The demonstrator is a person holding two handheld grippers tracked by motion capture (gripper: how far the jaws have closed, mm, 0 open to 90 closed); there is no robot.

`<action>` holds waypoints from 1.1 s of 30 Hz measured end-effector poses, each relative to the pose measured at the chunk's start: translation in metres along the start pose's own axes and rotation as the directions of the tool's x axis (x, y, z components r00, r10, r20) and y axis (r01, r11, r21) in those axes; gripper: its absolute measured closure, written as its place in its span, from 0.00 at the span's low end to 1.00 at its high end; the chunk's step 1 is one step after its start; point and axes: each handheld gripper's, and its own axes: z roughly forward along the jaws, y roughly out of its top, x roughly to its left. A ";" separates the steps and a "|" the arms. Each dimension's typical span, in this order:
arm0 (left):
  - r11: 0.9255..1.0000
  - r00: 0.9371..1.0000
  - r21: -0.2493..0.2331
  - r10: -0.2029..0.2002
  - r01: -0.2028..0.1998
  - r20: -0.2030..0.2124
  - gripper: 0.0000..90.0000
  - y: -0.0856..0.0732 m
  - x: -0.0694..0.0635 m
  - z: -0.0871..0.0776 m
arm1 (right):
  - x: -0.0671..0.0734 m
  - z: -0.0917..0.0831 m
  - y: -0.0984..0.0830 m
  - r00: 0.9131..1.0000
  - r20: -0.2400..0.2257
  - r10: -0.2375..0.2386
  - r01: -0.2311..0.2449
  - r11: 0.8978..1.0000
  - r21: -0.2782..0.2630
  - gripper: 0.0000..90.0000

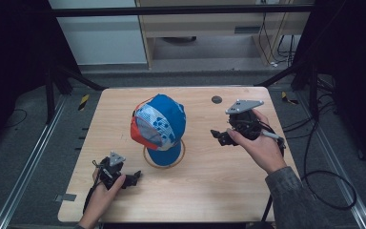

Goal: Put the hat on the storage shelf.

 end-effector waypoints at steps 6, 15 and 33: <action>1.000 1.000 0.000 0.000 0.000 0.000 0.00 0.000 0.000 0.000 | -0.003 0.001 -0.017 1.000 0.011 0.011 -0.011 1.000 -0.004 0.14; 1.000 1.000 0.000 -0.002 0.002 0.001 0.00 0.000 0.000 0.000 | -0.010 0.002 -0.050 0.998 0.028 0.048 -0.048 0.999 -0.002 0.14; 1.000 1.000 0.003 0.004 -0.004 0.001 0.00 0.000 0.000 0.000 | -0.020 0.004 -0.097 0.992 0.059 0.109 -0.110 0.994 0.015 0.10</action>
